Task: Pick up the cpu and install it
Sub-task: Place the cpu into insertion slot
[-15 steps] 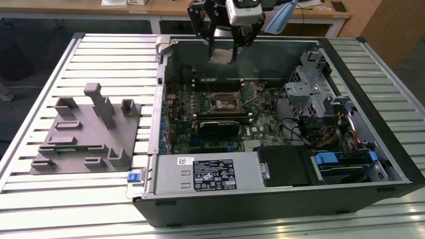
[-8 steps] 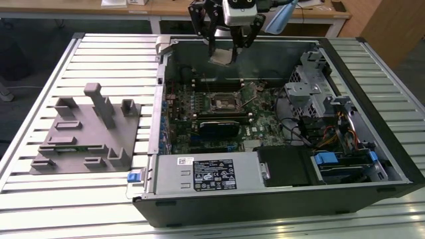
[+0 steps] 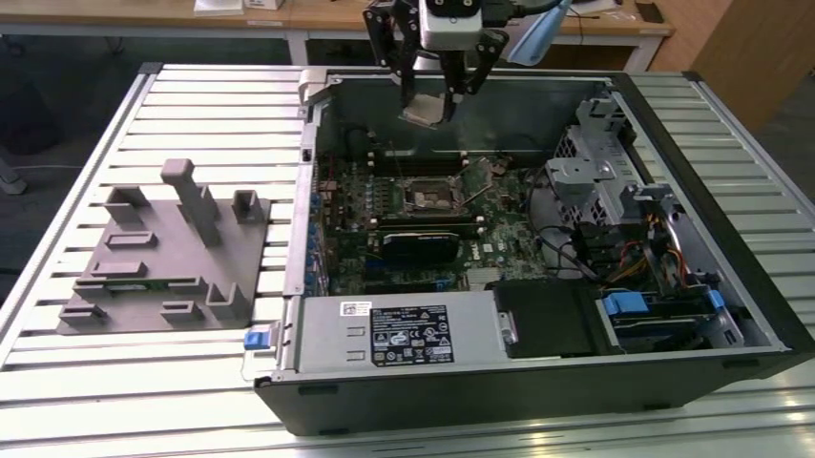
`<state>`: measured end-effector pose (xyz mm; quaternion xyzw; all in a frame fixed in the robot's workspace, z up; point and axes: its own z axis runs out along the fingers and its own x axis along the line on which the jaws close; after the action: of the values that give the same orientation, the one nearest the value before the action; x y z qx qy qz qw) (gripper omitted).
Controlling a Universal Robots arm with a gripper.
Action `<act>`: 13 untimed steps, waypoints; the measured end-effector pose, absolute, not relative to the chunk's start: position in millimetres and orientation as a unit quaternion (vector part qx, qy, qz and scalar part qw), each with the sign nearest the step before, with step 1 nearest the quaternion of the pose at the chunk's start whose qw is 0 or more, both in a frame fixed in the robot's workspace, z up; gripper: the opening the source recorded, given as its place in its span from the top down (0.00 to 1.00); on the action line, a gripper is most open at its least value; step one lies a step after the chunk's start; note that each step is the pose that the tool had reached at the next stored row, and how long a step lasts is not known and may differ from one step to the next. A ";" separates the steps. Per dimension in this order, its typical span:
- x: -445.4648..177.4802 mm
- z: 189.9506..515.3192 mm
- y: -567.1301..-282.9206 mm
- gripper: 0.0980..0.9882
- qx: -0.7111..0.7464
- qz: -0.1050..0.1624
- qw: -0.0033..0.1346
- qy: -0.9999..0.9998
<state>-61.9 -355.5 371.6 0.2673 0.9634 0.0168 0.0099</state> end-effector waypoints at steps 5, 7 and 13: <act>-61.9 371.1 -355.4 0.51 0.295 0.017 0.010 0.955; -61.9 370.9 -355.4 0.51 0.306 0.016 0.011 0.952; -61.9 370.3 -355.2 0.51 0.337 0.016 0.011 0.941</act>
<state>-61.9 -355.2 370.3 0.3367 0.9414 0.0161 0.0111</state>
